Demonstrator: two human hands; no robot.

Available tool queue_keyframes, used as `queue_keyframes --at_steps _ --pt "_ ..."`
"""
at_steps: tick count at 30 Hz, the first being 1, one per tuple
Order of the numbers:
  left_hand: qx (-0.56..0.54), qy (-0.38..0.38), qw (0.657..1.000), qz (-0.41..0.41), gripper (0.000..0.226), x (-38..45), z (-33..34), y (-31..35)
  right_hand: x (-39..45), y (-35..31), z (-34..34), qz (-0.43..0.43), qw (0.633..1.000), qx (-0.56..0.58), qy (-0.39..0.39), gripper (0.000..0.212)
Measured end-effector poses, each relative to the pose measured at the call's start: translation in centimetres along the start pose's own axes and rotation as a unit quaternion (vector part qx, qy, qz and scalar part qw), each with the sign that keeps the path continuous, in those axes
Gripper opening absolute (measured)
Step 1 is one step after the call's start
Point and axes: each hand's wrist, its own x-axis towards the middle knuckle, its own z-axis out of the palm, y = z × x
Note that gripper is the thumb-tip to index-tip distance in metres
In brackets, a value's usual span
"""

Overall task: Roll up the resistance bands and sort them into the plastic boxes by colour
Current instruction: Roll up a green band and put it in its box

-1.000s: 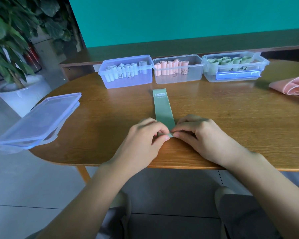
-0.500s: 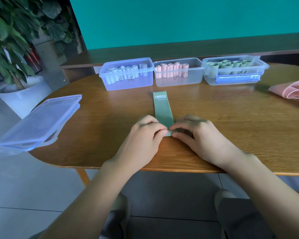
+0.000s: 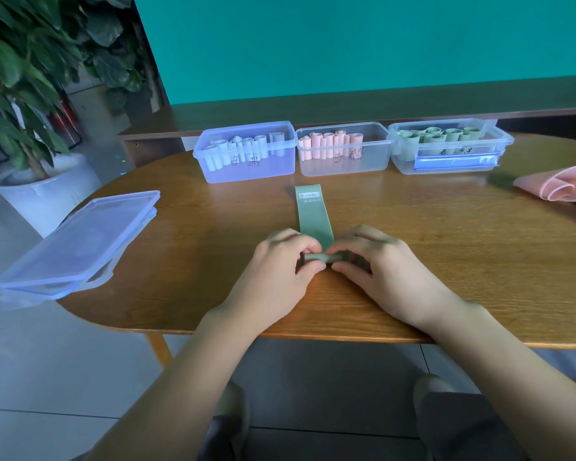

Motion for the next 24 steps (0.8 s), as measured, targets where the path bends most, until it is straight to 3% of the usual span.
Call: queue_keyframes --at_steps 8,18,24 --pt "0.016 0.047 0.998 0.039 0.017 0.1 0.4 -0.5 1.1 1.0 0.2 -0.008 1.000 0.010 -0.004 0.017" --pt "0.014 0.038 0.999 0.025 0.018 1.1 0.7 -1.1 1.4 1.2 0.0 -0.014 1.000 0.010 -0.005 0.019" --pt "0.025 0.086 0.994 0.065 0.013 1.3 0.8 -1.3 2.2 1.8 0.1 -0.015 1.000 0.011 -0.006 0.018"
